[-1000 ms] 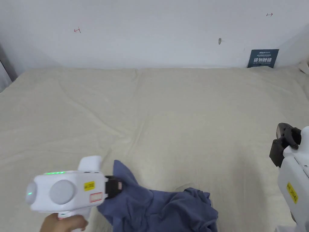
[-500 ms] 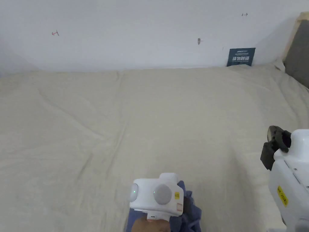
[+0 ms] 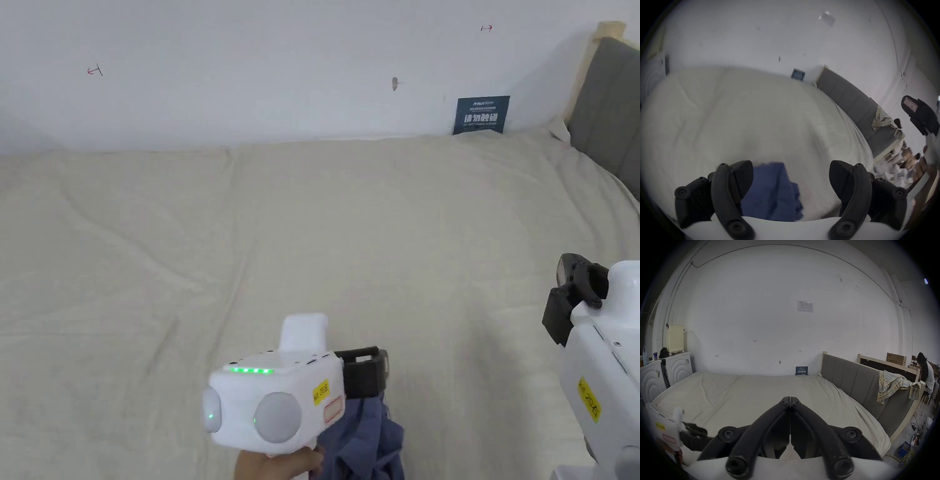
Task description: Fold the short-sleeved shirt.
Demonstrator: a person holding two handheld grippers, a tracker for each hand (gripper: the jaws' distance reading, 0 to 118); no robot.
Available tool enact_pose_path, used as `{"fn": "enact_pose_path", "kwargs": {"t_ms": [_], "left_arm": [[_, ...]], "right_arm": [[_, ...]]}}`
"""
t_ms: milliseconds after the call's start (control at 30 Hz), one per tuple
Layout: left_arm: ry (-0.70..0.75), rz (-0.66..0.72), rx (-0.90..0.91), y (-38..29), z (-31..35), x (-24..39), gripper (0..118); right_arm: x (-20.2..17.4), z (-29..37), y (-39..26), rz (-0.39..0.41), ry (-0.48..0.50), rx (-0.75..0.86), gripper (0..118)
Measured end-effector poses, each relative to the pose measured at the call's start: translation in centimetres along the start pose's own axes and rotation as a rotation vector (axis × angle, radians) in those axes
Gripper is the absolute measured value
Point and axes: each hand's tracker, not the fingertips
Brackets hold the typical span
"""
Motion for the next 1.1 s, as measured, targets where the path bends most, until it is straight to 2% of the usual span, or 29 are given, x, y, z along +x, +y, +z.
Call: {"fn": "enact_pose_path", "kwargs": {"t_ms": [33,67,100,133,300,433,867,1000,1100], "left_arm": [[0.020,-0.022,0.038,-0.1,0.6,-0.2,84],[0.039,-0.038,0.072,-0.3,1.1,-0.6,63],[0.046,-0.057,0.093,-0.5,1.5,-1.0,28],[0.032,-0.052,0.080,-0.8,1.7,-1.4,0],[0.037,-0.016,0.052,-2.8,0.6,-3.3,0],[0.039,-0.011,-0.073,-5.5,-2.3,-3.6,0],[0.055,-0.054,-0.310,-12.1,-11.8,1.7,0],[0.123,-0.074,-0.264,-13.2,-12.7,2.9,0],[0.149,-0.173,-0.220,-14.1,-12.0,3.8,0]], "right_arm": [[-0.1,0.0,0.1,0.001,0.004,0.000,0],[-0.2,0.0,0.1,0.002,0.009,0.001,0],[-0.3,0.1,0.1,0.003,0.012,0.002,0],[-0.4,0.1,0.1,0.005,0.016,0.002,0],[-0.7,0.1,-0.1,0.011,0.032,-0.004,0],[-0.5,0.1,-0.2,0.012,0.033,-0.008,0],[2.3,-0.5,-1.5,0.028,-0.024,-0.058,0],[2.8,-0.4,-1.8,0.027,-0.040,-0.070,0],[2.8,0.0,-1.7,0.022,-0.043,-0.071,0]]}}
